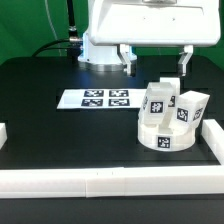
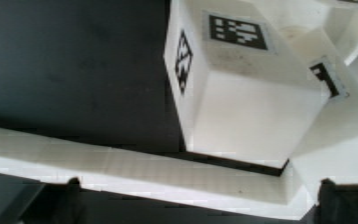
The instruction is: Assemble stool
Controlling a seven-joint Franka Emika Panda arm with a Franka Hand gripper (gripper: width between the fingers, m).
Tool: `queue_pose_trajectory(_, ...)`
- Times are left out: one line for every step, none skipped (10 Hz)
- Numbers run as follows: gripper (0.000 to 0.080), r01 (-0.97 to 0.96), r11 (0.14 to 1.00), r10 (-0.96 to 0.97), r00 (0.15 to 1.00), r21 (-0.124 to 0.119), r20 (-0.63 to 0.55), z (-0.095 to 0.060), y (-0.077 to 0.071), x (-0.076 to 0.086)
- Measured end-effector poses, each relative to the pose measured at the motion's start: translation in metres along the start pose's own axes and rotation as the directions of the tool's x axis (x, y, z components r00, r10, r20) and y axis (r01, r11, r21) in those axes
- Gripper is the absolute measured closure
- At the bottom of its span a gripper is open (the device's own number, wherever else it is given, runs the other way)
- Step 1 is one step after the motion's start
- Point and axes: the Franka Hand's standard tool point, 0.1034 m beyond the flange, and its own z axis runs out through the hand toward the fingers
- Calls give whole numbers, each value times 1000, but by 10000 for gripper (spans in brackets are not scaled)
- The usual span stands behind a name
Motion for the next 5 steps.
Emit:
queue_pose_trajectory(150,0,1000,0,1000,0,1,0,0,0)
queue_pose_trajectory(150,-34,999,33,998,16,44,1,-1,-6)
queue_pose_trajectory(150,-92,995,87,991,40,99,-2,-1,-8)
queue_pose_trajectory(150,-106,993,98,987,56,130,-5,-6,-6)
queue_pose_trajectory(150,-129,988,104,965,90,241,-8,-13,-8)
